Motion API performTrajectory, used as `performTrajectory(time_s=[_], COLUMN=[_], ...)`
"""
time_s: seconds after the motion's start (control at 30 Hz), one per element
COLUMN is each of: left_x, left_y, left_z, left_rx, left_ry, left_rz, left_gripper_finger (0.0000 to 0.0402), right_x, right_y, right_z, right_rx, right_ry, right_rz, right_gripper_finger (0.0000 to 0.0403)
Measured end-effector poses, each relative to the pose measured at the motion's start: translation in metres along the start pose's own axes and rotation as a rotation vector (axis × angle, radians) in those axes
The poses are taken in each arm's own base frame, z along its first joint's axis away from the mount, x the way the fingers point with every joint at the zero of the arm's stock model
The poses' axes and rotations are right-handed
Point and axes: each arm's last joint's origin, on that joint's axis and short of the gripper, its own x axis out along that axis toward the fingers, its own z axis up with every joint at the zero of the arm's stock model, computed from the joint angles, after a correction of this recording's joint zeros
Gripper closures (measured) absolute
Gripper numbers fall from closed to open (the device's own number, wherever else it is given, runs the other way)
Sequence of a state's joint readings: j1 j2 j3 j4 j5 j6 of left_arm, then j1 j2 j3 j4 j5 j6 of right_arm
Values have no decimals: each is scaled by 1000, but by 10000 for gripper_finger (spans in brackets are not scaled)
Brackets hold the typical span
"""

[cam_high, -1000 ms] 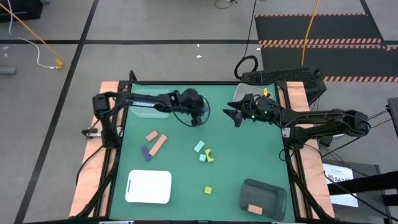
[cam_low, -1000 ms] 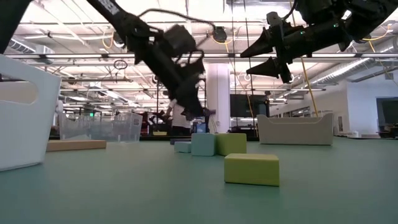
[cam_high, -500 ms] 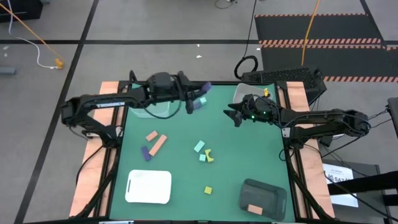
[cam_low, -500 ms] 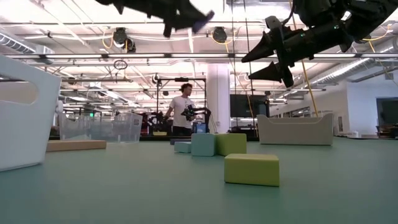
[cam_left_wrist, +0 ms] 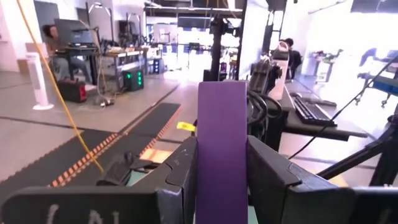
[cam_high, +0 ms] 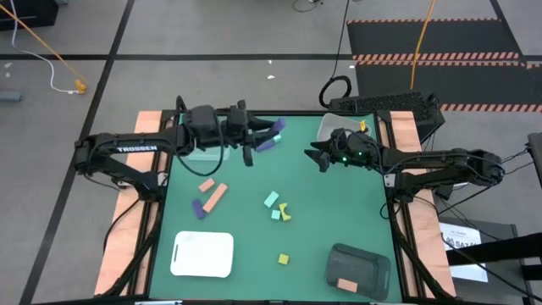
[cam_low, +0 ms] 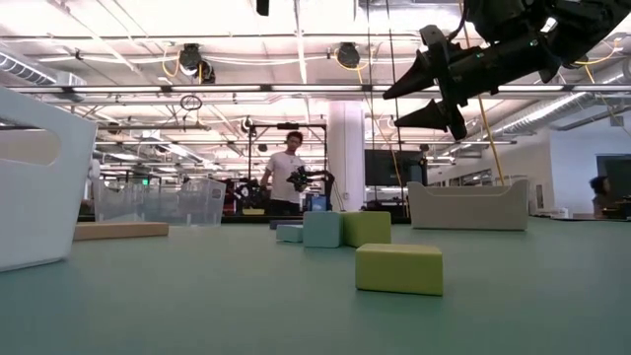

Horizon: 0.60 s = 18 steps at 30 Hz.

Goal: Sort & place blocks by color
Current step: Put the middle violet block into the transparent bin

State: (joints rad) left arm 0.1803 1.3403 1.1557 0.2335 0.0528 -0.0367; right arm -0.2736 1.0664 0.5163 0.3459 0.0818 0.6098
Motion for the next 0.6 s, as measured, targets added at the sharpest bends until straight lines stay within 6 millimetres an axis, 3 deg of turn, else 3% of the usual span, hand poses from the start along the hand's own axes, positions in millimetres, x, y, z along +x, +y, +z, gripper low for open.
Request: performTrajectory(time_s=[0.3,0.6], left_x=[0,-11], left_y=[0,24], left_z=[-4,-41], left_rx=[-25,-159], left_ry=[43,429], left_rz=[5,216], left_gripper_finger=[297,297], right_x=[0,0], right_y=[0,0], right_z=[0,0], right_rx=[0,-2], right_ry=[0,0], right_rz=[0,0], right_gripper_finger=[140,140])
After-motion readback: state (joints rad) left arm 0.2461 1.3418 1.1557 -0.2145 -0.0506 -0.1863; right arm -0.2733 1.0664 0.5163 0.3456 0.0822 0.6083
